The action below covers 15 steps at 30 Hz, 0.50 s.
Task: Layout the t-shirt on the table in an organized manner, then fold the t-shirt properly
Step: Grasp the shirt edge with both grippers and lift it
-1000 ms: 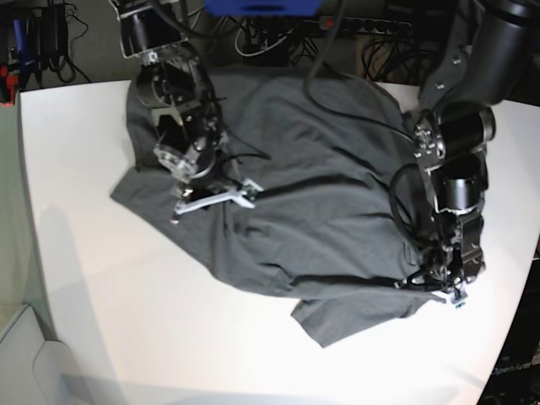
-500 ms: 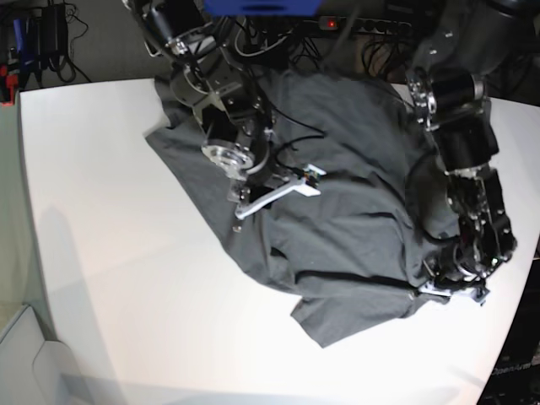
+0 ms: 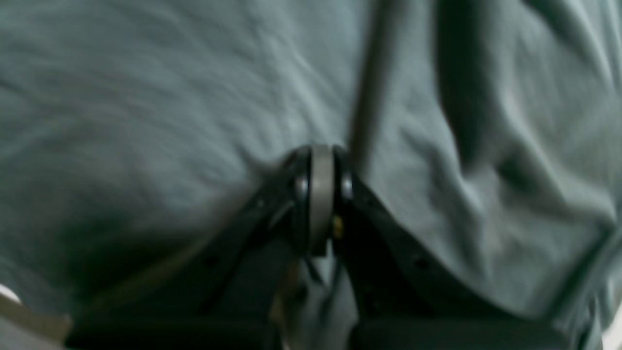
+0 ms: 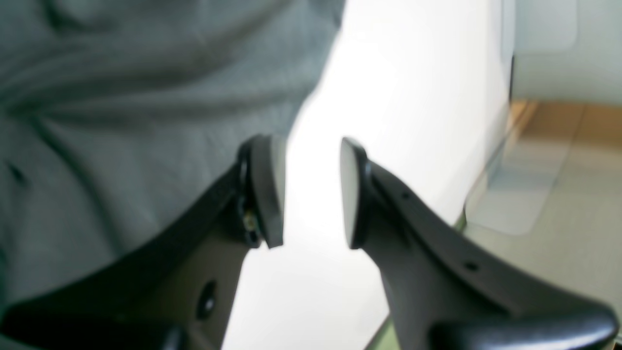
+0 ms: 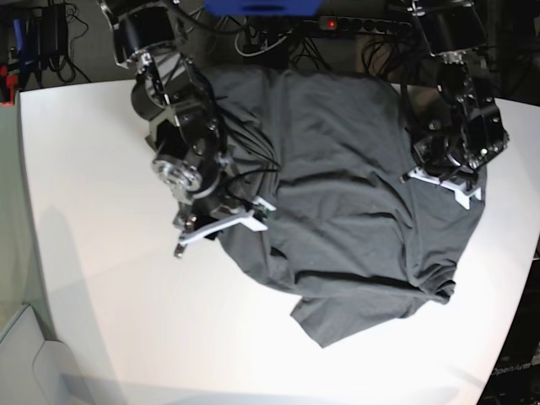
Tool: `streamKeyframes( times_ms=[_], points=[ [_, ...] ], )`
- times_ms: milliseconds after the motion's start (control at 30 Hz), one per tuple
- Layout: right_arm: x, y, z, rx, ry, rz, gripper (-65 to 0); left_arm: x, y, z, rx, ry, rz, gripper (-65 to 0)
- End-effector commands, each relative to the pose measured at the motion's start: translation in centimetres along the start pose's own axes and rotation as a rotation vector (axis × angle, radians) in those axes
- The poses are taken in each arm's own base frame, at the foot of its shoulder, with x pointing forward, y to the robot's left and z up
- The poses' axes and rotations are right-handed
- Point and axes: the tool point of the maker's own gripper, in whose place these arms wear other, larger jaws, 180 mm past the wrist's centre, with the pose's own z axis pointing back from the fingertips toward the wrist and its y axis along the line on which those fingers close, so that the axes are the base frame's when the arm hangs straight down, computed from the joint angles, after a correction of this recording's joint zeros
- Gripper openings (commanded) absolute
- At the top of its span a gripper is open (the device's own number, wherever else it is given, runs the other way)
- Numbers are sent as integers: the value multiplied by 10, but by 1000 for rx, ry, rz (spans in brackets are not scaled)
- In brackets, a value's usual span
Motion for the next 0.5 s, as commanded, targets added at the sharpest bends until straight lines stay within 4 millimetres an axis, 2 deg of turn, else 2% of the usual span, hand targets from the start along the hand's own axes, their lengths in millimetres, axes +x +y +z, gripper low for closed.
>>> streamKeyframes(
  times_ms=[0,100,233,333,467],
  points=[
    [-2,-12,3,-36,-3,-6,-451,7,1,2,0,-18,12,-650],
    [-24,-2,2,-15,43,3,-451,8,9,-10,24,-3,44,-650],
    [-37,24,4,38,70,8,-451,16,16,-33,46,14,78,-650],
    [-39,38,5,68,73,1,-451,25,19,-51,60,2,108,-650],
    [-27,55,8,105,53,-35,-451,39,18,-71,77,-24,144,-650]
  ],
)
